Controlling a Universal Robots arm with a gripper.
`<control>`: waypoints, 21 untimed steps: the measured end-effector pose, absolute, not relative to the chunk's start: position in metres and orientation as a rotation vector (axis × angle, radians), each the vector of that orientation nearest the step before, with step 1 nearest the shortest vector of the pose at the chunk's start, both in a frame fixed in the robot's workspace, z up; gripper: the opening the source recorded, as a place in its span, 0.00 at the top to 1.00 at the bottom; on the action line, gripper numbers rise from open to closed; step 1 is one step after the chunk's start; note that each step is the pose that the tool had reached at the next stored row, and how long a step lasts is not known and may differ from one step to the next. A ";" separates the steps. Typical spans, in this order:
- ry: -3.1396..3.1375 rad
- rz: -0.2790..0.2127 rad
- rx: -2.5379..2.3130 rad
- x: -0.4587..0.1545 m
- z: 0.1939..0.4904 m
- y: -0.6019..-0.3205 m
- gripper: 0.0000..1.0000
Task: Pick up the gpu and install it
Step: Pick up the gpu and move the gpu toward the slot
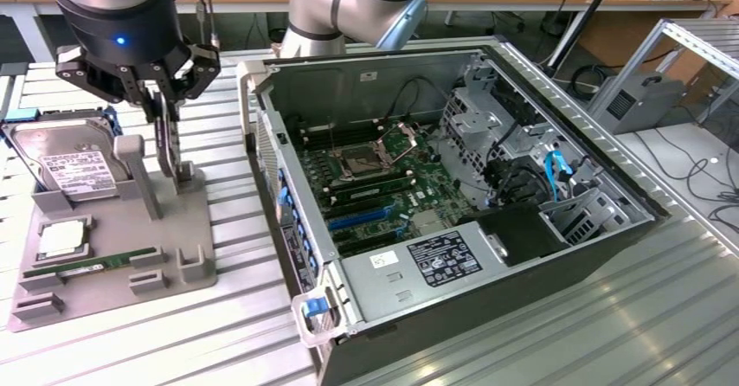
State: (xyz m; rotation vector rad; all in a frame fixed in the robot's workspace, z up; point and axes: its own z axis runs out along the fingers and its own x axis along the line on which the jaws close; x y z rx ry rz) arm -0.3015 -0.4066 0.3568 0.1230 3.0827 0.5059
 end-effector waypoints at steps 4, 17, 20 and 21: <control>3.079 0.534 0.123 -0.302 0.363 -0.407 0.73; 3.064 0.622 0.124 -0.302 0.380 -0.407 0.73; 3.062 0.638 0.124 -0.302 0.383 -0.407 0.73; 3.061 0.642 0.124 -0.302 0.383 -0.407 0.73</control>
